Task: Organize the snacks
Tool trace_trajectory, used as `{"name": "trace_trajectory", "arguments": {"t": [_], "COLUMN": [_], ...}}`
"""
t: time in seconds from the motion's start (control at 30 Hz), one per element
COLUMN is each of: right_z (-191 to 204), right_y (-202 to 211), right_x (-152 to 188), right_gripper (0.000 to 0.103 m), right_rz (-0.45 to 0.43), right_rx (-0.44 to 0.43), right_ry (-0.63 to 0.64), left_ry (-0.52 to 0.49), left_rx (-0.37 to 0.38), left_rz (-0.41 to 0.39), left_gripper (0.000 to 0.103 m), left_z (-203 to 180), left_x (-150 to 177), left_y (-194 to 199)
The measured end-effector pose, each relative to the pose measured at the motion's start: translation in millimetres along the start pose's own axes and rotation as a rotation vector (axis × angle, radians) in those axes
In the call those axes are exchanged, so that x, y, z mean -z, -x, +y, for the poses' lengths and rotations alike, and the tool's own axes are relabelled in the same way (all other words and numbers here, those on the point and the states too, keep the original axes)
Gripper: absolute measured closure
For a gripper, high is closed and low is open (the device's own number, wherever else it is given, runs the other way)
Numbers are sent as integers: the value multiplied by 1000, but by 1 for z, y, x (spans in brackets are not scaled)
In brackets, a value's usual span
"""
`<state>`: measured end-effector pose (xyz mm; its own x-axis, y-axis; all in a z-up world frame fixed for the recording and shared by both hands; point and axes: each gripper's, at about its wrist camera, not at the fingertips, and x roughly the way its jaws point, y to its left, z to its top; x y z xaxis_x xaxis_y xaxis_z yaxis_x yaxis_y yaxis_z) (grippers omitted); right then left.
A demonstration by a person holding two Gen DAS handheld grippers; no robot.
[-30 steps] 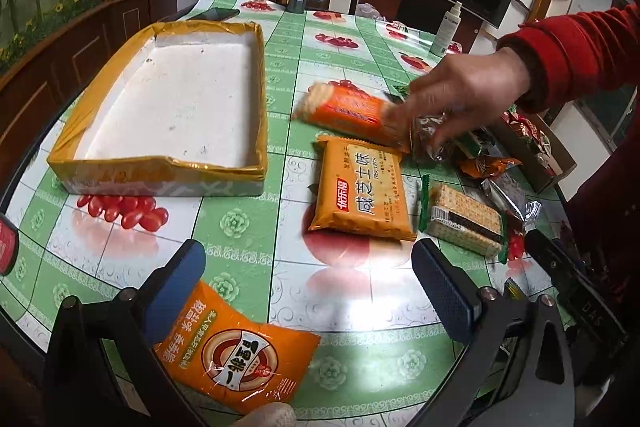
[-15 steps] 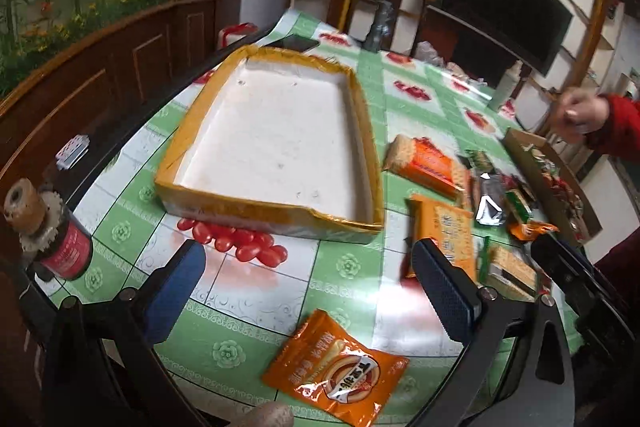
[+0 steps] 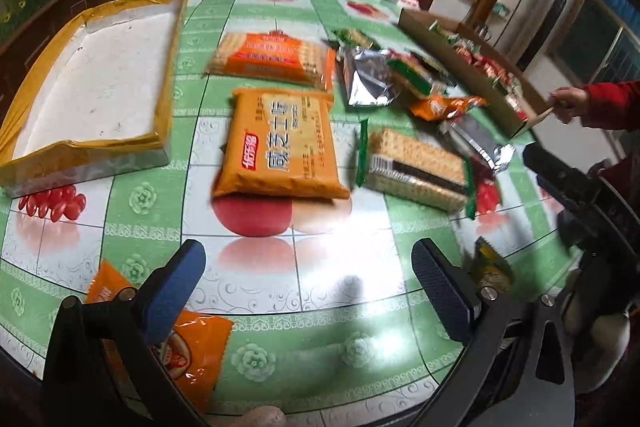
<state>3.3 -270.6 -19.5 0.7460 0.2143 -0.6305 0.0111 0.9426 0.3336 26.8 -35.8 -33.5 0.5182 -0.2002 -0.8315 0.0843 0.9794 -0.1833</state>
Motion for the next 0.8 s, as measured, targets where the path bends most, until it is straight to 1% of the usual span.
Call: {"name": "trace_trajectory", "arguments": {"t": [0.1,0.27,0.37,0.5,0.57,0.7,0.8], "right_z": [3,16,16,14,14,14,14], "right_y": [-7,-14,-18,-23,-24,-25,-25], "right_x": [4,15,19,24,25,25,26], "right_gripper": [19,19,20,19,20,20,20], "right_rz": [21,44,62,83,89,91,96], "right_rx": [-24,-64,-78,-79,-76,-69,-70], "right_ry": [15,53,50,39,34,32,25], "left_ry": [7,3,6,32,27,28,30], "left_rx": [-43,-90,-86,-82,-103,-117,-149], "left_rz": [14,-6,-7,11,3,0,6], "left_gripper": [0,0,0,0,0,0,0], "left_z": [9,16,11,18,19,20,23], "left_x": [3,5,9,12,12,12,14], "left_y": [-3,2,-3,-13,-16,-16,-16]}}
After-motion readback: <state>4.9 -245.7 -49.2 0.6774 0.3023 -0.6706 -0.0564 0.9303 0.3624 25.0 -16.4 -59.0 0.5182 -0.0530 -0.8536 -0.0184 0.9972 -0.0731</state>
